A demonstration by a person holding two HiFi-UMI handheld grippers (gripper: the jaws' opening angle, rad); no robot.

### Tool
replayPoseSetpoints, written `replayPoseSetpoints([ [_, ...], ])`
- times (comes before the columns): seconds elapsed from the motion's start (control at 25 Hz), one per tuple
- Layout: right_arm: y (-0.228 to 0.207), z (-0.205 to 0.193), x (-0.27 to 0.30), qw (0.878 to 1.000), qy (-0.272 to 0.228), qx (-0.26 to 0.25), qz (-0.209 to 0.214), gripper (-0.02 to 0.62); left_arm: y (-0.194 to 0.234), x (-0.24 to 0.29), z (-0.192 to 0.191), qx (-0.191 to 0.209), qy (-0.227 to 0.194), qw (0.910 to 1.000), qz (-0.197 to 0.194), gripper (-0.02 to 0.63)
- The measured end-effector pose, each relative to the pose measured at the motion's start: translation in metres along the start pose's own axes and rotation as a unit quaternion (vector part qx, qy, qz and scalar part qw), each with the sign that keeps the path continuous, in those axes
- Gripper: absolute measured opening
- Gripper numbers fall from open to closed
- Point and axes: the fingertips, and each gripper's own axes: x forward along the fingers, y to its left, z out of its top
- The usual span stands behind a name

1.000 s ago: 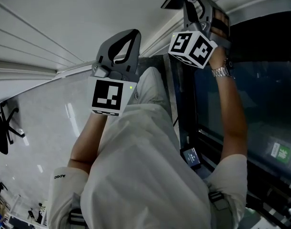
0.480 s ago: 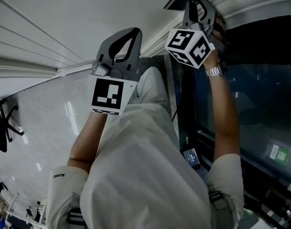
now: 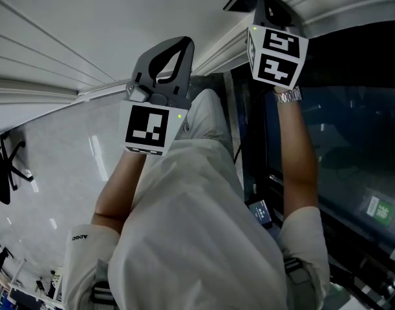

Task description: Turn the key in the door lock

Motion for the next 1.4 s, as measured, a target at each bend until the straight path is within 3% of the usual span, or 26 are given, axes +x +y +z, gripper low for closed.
replayPoseSetpoints([
  [0.2, -0.001, 0.0, 0.001, 0.991, 0.0, 0.131, 0.032, 0.011, 0.004, -0.002, 0.0, -0.001, 0.001, 1.0, 0.005, 0.009],
  [0.28, -0.002, -0.001, 0.001, 0.975, 0.002, 0.215, 0.055, 0.011, 0.004, -0.001, 0.0, 0.001, 0.001, 1.0, 0.004, 0.009],
  [0.36, -0.004, -0.002, 0.001, 0.95, 0.004, 0.302, 0.081, 0.011, 0.002, -0.001, 0.0, 0.0, 0.001, 1.0, 0.003, 0.009],
  [0.48, -0.006, -0.003, 0.001, 0.895, 0.008, 0.428, 0.127, 0.011, 0.001, -0.001, 0.001, -0.002, 0.001, 1.0, 0.004, 0.009],
  [0.64, -0.006, -0.004, 0.0, 0.789, 0.006, 0.587, 0.181, 0.011, -0.002, -0.003, 0.003, 0.0, -0.002, 1.0, 0.008, 0.009],
  [0.72, -0.008, -0.007, 0.0, 0.743, 0.003, 0.64, 0.196, 0.011, -0.002, -0.004, 0.002, 0.001, -0.002, 1.0, 0.009, 0.009],
  [0.84, -0.007, -0.008, 0.002, 0.695, 0.003, 0.685, 0.221, 0.011, -0.001, -0.006, 0.002, 0.0, -0.003, 0.9999, 0.013, 0.009],
  [0.92, -0.006, -0.007, 0.001, 0.674, 0.007, 0.696, 0.25, 0.011, -0.002, -0.007, 0.002, 0.001, -0.003, 0.9999, 0.013, 0.009],
  [0.96, -0.006, -0.008, -0.001, 0.675, 0.008, 0.69, 0.261, 0.012, -0.002, -0.008, 0.002, 0.001, -0.003, 0.9999, 0.013, 0.009],
  [1.0, -0.007, -0.008, -0.004, 0.688, 0.007, 0.675, 0.265, 0.015, -0.003, -0.008, 0.003, 0.001, -0.003, 0.9999, 0.012, 0.009],
  [1.04, -0.008, -0.009, -0.006, 0.711, 0.005, 0.651, 0.265, 0.031, -0.004, -0.008, 0.003, 0.0, -0.003, 0.9999, 0.011, 0.009],
  [1.16, -0.009, -0.015, -0.015, 0.793, 0.005, 0.558, 0.246, 0.101, -0.007, -0.006, 0.002, -0.003, -0.001, 1.0, 0.008, 0.009],
  [1.24, -0.011, -0.017, -0.021, 0.855, 0.002, 0.471, 0.217, 0.141, -0.011, -0.005, 0.002, -0.001, -0.002, 1.0, 0.003, 0.009],
  [1.32, -0.013, -0.013, -0.026, 0.925, -0.005, 0.337, 0.175, 0.158, -0.015, -0.004, 0.002, -0.002, -0.002, 1.0, -0.001, 0.009],
  [1.4, -0.013, -0.008, -0.03, 0.975, -0.011, 0.182, 0.126, 0.163, -0.017, -0.002, 0.003, 0.0, -0.003, 1.0, -0.007, 0.009],
])
